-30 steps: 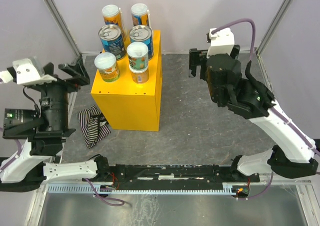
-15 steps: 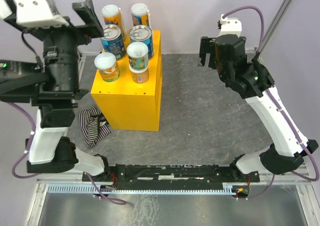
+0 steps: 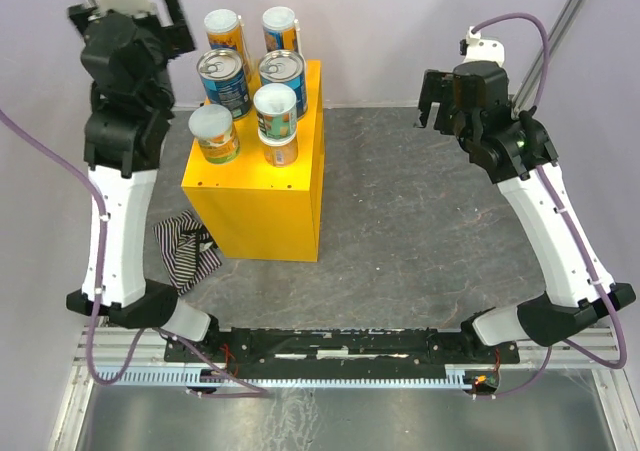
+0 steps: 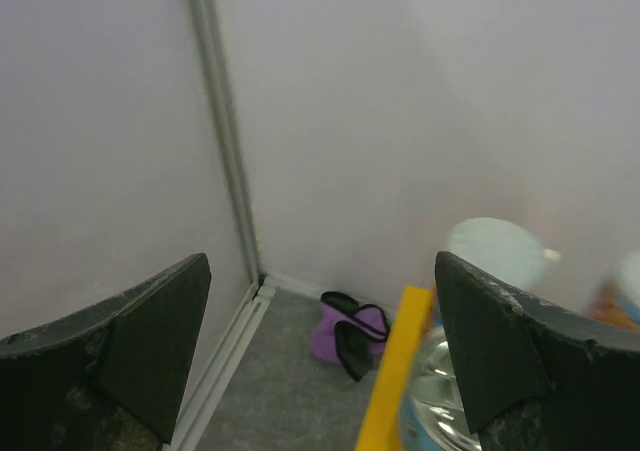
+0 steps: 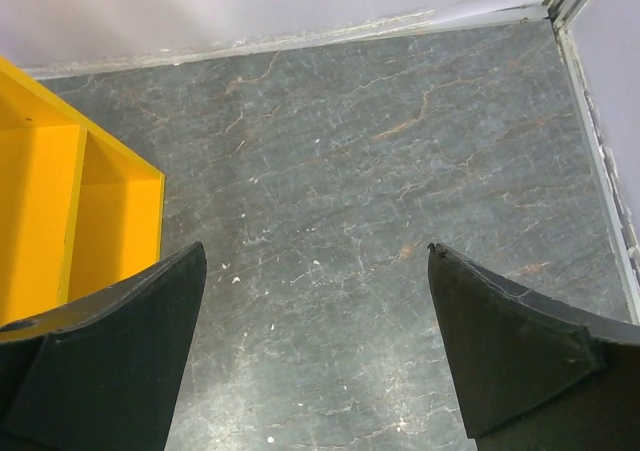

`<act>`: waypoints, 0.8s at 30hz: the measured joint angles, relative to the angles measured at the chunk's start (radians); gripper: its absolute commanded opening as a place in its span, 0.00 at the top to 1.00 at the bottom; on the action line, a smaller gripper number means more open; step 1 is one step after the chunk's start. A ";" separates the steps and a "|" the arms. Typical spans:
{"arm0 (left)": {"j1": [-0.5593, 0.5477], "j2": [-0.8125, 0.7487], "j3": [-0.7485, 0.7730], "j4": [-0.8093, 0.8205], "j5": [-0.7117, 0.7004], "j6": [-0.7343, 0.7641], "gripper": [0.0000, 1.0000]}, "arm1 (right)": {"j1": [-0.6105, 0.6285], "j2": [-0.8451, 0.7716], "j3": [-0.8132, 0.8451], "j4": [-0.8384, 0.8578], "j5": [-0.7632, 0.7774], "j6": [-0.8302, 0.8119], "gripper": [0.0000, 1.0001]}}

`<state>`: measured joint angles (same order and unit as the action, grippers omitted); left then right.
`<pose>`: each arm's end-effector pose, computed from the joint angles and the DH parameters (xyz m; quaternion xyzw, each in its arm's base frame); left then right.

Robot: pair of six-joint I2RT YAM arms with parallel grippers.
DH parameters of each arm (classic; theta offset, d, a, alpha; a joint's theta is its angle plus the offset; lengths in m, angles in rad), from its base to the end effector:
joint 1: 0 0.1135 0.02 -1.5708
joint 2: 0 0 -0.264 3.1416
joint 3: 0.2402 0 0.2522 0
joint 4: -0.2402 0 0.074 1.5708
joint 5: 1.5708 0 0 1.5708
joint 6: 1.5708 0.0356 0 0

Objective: Place and organize the canned foods onto the counter
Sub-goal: Reset both arms

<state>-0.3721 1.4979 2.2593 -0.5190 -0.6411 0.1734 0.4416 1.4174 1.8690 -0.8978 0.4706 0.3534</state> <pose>0.2278 -0.0661 0.6138 -0.0813 0.6302 0.1191 0.7629 0.2503 0.1005 0.4897 0.0879 0.8274 0.0188 0.5544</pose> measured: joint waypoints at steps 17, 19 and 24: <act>0.713 -0.200 -0.672 0.063 0.359 -0.666 0.02 | -0.090 -0.020 -0.242 0.128 -0.092 0.002 0.01; 0.713 -0.249 -0.863 0.133 0.364 -0.669 0.02 | -0.102 -0.026 -0.291 0.158 -0.097 0.002 0.01; 0.713 -0.314 -1.225 0.276 0.359 -0.666 0.03 | -0.126 -0.058 -0.422 0.214 -0.104 0.007 0.01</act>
<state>0.3412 1.1839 1.0348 -0.2432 -0.2817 -0.4931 0.3161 1.3594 1.4467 -0.6842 0.3664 0.3603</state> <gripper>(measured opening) 0.970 0.991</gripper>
